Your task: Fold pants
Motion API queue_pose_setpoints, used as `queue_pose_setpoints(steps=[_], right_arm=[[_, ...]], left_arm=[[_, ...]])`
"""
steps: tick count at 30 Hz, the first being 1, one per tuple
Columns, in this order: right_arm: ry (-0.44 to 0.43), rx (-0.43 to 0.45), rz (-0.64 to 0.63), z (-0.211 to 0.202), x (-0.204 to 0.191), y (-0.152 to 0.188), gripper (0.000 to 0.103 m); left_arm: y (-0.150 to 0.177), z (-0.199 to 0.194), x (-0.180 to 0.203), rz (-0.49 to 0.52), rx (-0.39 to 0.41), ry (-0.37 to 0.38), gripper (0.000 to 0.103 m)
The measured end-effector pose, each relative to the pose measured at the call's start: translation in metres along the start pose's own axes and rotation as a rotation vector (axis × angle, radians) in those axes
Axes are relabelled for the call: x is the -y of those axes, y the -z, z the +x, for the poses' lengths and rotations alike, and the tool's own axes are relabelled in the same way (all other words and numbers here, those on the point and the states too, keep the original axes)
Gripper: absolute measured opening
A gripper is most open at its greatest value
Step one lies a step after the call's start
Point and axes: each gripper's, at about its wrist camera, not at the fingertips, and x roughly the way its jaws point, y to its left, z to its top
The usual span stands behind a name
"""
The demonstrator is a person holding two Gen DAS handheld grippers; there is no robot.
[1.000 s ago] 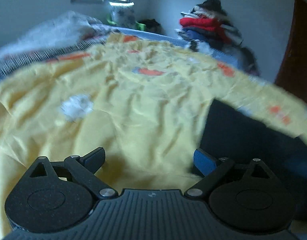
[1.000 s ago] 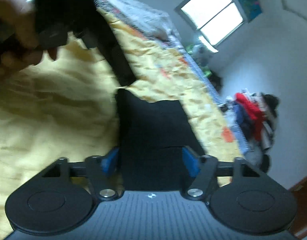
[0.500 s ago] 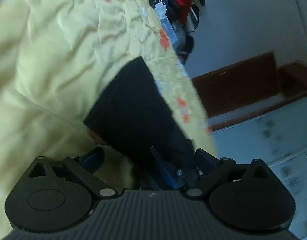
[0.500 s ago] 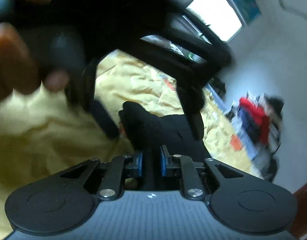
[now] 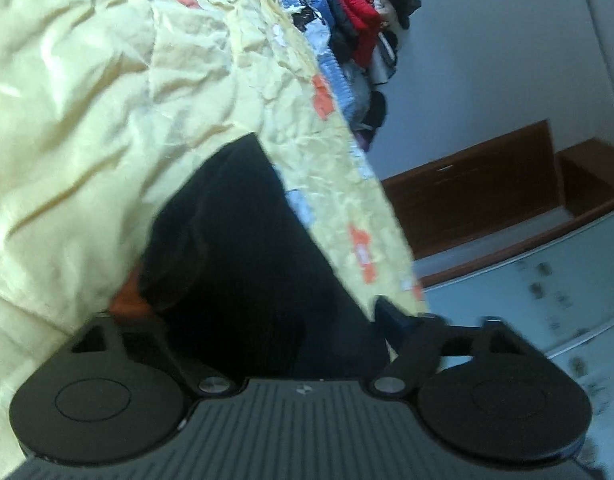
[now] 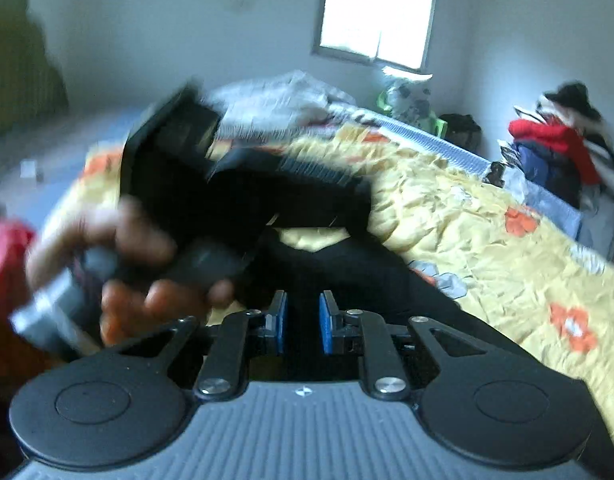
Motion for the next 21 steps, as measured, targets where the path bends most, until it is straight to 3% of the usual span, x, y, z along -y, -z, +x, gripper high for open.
queue_pose_setpoints(steps=[2,6,9,12,16,21], right_arm=[[0.055,-0.018,0.088,0.002,0.019,0.002,0.017],[0.203,-0.164,0.162,0.035,0.046,0.009,0.017],[0.191,-0.188,0.17,0.053,0.043,0.012,0.017],[0.172,-0.14,0.162,0.055,0.033,0.008,0.017],[0.143,-0.087,0.197,0.039,0.028,0.006,0.017],[0.1,0.04,0.381,-0.001,0.059,0.011,0.017]], left_arm=[[0.002,-0.003,-0.008,0.009,-0.007,-0.04,0.04],[0.005,-0.004,-0.011,0.036,0.013,-0.071,0.022],[0.013,-0.004,0.006,0.166,0.066,-0.144,0.018],[0.03,-0.009,0.034,0.331,0.133,-0.213,0.016],[0.053,-0.013,0.072,0.486,0.193,-0.233,0.016],[0.08,-0.014,0.117,0.668,0.26,-0.228,0.016]])
